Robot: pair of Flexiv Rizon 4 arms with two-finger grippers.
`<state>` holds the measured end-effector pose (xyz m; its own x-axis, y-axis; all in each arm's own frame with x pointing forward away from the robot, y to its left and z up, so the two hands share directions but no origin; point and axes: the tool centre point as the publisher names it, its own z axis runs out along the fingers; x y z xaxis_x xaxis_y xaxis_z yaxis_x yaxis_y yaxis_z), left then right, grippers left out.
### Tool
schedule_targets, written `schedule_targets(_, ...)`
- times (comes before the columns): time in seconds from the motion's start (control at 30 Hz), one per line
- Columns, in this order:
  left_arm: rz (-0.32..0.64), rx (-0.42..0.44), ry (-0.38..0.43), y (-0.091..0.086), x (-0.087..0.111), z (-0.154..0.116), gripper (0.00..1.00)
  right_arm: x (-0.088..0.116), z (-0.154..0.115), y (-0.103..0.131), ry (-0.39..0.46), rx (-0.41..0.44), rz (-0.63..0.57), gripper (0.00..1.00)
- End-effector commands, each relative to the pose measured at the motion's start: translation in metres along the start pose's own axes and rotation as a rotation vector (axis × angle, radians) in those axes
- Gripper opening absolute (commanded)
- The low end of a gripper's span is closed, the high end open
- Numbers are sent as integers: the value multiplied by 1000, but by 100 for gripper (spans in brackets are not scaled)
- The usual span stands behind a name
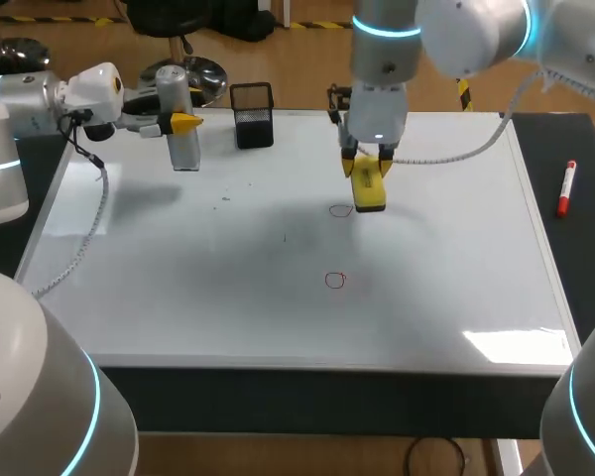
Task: Pick up the inspection probe, press it on each red-marked spot on the whiteboard one by one, put down the probe, pick up the eraser, and wipe off all the red marks.
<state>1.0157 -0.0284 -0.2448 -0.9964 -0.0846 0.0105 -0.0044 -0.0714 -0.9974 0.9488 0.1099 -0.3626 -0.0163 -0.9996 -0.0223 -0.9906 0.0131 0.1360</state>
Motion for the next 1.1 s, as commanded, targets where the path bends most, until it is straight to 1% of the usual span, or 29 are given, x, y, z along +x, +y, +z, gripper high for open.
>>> schedule_targets(0.03, 2, -2, -5, -2, 2, 1, 0, -12, 13, 4, 16, -3, -16, 0)
schedule_targets(0.2, 2, -2, -5, -2, 2, 1, 0, -31, 35, 11, 14, -22, -64, 0)
schedule_targets(0.43, 2, -2, -5, -2, 2, 1, 0, -48, 45, 9, 30, -16, -92, 0)
schedule_targets(0.83, 2, -2, -5, -2, 2, 1, 0, -57, 49, 0, 34, -17, -115, 0)
schedule_targets(1.1, 2, -2, -5, -2, 2, 1, 0, -56, 57, -5, 23, -27, -113, 0)
